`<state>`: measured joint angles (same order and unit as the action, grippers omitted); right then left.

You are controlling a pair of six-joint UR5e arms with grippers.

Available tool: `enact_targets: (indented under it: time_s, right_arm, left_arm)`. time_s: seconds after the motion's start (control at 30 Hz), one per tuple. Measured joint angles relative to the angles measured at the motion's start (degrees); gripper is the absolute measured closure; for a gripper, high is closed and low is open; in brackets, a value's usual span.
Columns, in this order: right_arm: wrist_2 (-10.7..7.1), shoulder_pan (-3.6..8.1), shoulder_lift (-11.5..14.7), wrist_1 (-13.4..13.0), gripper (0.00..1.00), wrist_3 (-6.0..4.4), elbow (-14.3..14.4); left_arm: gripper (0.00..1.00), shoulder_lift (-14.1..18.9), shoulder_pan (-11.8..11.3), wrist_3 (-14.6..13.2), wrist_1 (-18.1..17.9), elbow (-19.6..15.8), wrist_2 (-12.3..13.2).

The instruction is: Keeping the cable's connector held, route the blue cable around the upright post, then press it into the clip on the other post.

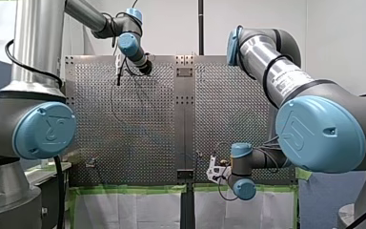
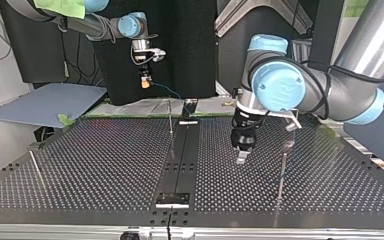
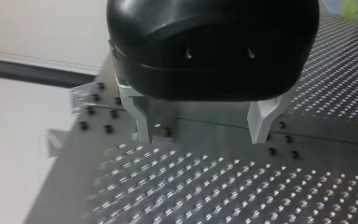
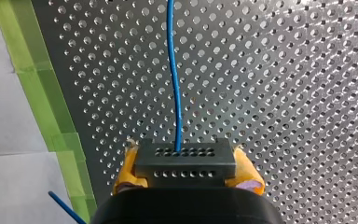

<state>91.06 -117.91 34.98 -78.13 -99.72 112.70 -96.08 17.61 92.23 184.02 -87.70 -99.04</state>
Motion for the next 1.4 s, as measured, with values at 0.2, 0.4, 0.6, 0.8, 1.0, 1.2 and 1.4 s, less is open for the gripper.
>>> enact_targets:
  time_s: [0.2,0.4,0.6,0.8,1.0,1.2,1.4]
  right_arm:
    - [-0.17,-0.01,-0.01,-0.28,1.00,-0.05,0.00]
    - [-0.67,-0.01,0.00,-0.52,1.00,-0.05,0.00]
    - [-0.77,-0.11,-0.01,-0.54,1.00,-0.19,-0.02]
    - [-0.81,-0.15,-0.01,-0.57,1.00,-0.40,-0.07]
    - [-0.80,-0.16,-0.03,-0.56,1.00,-0.48,-0.13]
    - [-0.82,-0.18,-0.02,-0.66,1.00,-0.47,-0.21]
    - [-0.79,-0.18,-0.03,-0.64,1.00,-0.44,-0.22]
  left_arm:
    - [0.00,-3.33,2.50,-3.06,-3.34,0.01,-3.33]
    - [0.00,-6.30,2.51,-6.41,-6.83,0.00,-6.82]
    - [0.00,-7.49,1.94,-9.48,-8.66,0.01,-10.01]
    - [0.00,-9.73,1.59,-12.60,-9.41,0.00,-13.15]
    - [0.00,-12.36,1.41,-15.77,-11.06,0.00,-16.29]
    - [0.00,-13.27,1.06,-17.44,-13.10,0.00,-17.30]
    - [0.00,-13.56,0.98,-17.61,-15.21,0.01,-17.02]
